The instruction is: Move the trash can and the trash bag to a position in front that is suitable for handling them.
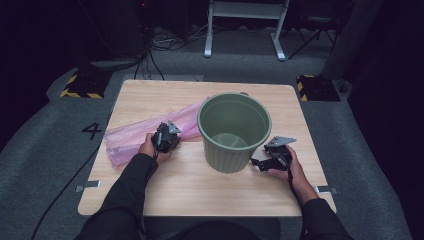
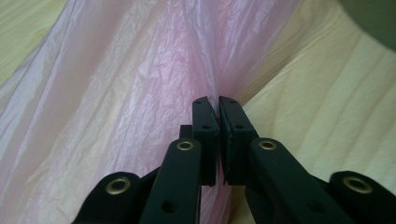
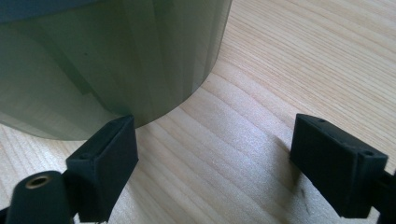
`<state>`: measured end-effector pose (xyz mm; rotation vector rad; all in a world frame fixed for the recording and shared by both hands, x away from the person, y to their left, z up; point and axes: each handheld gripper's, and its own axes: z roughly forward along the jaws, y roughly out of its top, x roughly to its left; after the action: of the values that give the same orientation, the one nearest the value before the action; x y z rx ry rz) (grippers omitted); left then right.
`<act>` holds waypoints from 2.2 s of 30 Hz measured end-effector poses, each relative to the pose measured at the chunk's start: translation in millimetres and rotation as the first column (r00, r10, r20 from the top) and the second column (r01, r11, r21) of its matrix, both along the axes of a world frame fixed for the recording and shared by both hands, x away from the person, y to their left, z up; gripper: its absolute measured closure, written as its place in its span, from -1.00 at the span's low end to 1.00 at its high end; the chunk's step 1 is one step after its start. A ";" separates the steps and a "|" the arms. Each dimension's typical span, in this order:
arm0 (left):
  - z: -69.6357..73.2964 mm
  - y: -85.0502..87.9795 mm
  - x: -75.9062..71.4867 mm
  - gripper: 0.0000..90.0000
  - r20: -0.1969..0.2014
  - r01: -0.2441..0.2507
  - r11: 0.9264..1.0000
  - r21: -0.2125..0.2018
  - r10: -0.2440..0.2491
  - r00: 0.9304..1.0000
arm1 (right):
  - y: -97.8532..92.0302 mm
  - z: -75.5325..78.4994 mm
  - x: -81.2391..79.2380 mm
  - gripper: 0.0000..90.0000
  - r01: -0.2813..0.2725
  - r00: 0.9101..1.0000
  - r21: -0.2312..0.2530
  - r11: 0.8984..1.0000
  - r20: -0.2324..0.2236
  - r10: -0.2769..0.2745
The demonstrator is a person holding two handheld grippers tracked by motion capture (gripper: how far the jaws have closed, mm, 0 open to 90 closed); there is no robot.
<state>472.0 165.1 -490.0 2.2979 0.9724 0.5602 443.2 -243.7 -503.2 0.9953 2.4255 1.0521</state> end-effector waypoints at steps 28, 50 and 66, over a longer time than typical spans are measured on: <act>53.6 96.1 -88.3 -0.60 0.120 -0.262 0.961 -0.085 0.271 0.955 | 0.0 -0.2 -0.5 -0.67 0.004 1.000 0.001 1.000 0.001 -0.004; -2.1 142.6 -73.2 -0.22 -0.118 -0.220 0.950 -0.222 0.198 0.973 | 3.9 7.8 -24.5 -0.62 -0.096 0.995 0.070 0.993 0.014 0.095; -0.2 83.7 -82.4 0.10 -0.119 -0.051 0.989 -0.135 0.035 0.992 | 46.8 16.2 -36.9 -0.67 -0.066 0.994 0.064 0.996 0.088 0.060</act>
<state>389.6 248.8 -490.1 2.2103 1.0837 0.3674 406.3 -196.9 -486.9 0.8806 2.3806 1.1800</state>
